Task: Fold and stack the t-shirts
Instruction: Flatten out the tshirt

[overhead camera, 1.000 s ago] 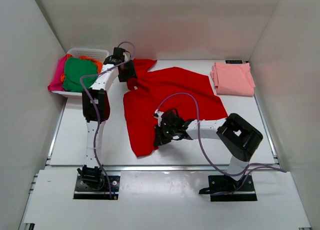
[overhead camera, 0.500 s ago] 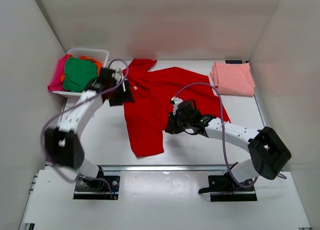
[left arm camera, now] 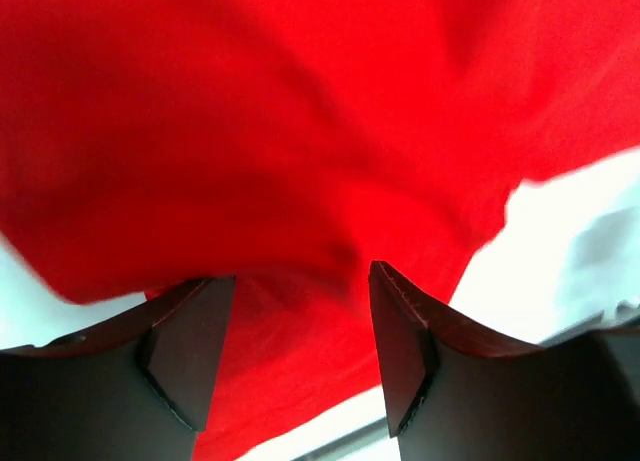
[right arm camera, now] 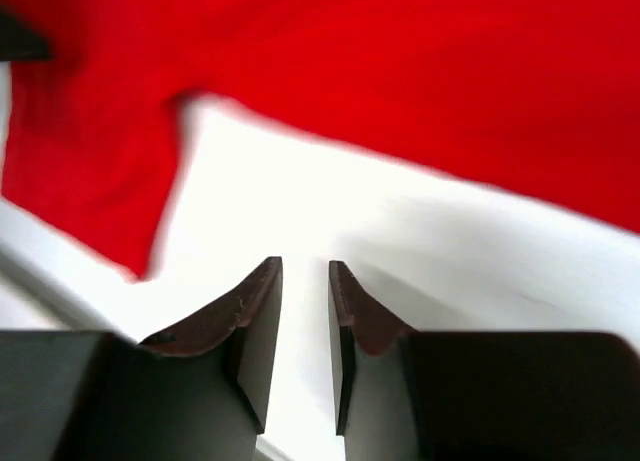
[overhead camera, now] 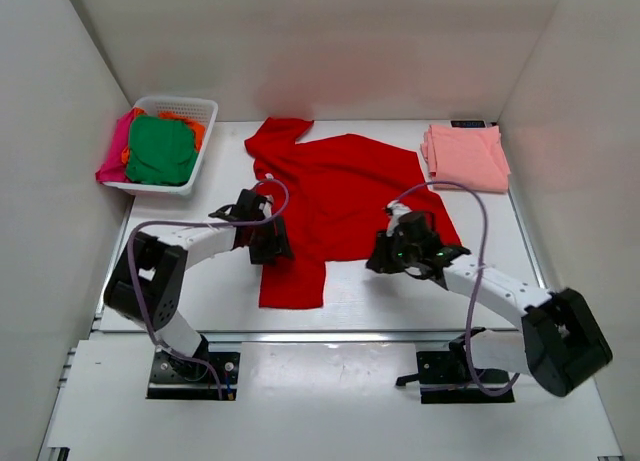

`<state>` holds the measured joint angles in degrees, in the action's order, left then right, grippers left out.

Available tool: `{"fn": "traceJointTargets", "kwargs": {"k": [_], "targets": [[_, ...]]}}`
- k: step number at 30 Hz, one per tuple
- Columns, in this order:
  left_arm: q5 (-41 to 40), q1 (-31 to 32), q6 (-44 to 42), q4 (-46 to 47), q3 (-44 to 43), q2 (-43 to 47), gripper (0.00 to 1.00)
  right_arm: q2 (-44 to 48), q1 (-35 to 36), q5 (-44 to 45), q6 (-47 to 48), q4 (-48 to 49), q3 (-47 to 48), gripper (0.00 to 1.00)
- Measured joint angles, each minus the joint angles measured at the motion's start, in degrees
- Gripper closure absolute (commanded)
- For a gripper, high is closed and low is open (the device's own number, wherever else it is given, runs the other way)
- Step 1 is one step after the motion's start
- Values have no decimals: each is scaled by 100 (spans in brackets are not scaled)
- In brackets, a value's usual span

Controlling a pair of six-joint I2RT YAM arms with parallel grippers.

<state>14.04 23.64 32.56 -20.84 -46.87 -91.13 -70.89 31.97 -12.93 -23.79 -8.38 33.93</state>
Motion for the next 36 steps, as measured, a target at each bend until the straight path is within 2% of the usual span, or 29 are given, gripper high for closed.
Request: {"fn": "traceJointTargets", "kwargs": {"k": [4, 7, 10, 13, 17, 24, 29, 31, 36], "targets": [[13, -232, -116, -4, -719, -647, 33, 732, -1550, -22, 199, -85, -365, 71], [7, -487, -258, -179, -1506, -1268, 31, 879, -2319, -28, 442, -205, -352, 67], [-195, -612, -435, -433, -2238, -1746, 30, 822, -2691, 55, 636, -400, -293, 60], [-304, -706, -575, -586, -2433, -1847, 27, 791, -2968, 201, 737, -603, -208, 49], [-413, -791, -730, -798, -1891, -1200, 21, 791, -3348, 304, 730, -647, -155, 36], [-579, -1325, -1016, -1224, -881, 1095, 18, 787, -3504, 402, 730, -664, -133, 35], [-918, -1290, -1060, -1266, -262, 1408, 15, 796, -3499, 380, 728, -664, -136, 35], [-1027, -1220, -1038, -1279, 140, 1379, 8, 822, -3499, 356, 728, -664, -136, 36], [-1290, -1220, -894, -1333, 811, 1362, 11, 901, -3504, 210, 726, -656, -173, 37]]}}
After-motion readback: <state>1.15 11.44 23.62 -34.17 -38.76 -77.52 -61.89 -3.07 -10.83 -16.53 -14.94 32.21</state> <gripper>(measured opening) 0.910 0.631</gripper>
